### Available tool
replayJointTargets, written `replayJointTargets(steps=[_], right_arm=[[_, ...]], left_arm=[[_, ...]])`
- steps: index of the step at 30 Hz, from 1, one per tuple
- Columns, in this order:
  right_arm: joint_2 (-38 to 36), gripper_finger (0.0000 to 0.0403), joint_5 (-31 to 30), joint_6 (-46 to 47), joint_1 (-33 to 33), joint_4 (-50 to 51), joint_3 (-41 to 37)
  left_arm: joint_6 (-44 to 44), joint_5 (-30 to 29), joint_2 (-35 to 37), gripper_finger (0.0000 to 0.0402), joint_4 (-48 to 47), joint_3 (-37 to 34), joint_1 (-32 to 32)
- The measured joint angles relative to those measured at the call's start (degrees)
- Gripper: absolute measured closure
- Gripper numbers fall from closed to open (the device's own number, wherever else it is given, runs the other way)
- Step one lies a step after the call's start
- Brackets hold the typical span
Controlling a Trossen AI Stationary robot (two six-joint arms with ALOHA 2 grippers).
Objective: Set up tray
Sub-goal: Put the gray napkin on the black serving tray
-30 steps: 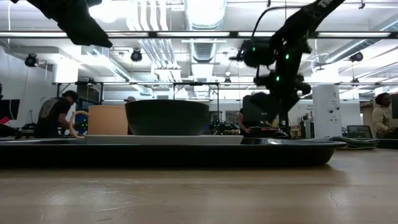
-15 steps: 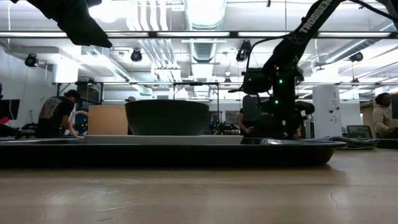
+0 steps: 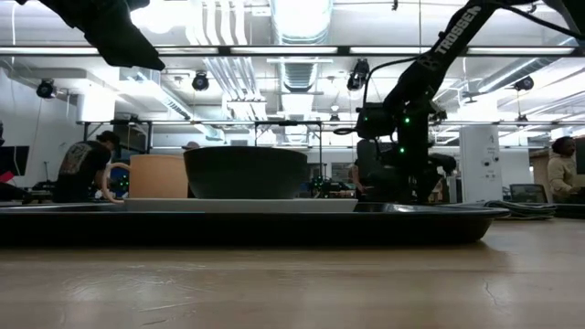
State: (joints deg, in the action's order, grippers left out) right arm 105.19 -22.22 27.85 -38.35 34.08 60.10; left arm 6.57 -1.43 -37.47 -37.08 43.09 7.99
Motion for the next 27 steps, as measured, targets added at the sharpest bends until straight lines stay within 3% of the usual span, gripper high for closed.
replayJointTargets(steps=[17, 23, 27], right_arm=[[1.18, 0.0205, -4.18, -0.42, -2.48, 2.43, 1.10], [0.92, 0.0233, -3.25, -0.46, -3.46, 2.18, -0.09], [0.92, 0.0281, -2.20, -0.74, -3.48, 2.30, -0.36]], left_arm=[[0.02, 1.44, 0.00, 0.0300, -0.04, 0.00, 0.00], [0.02, 1.49, -0.01, 0.0300, -0.44, 0.00, 0.00], [0.02, 1.49, -0.02, 0.0300, -0.44, 0.00, 0.00]])
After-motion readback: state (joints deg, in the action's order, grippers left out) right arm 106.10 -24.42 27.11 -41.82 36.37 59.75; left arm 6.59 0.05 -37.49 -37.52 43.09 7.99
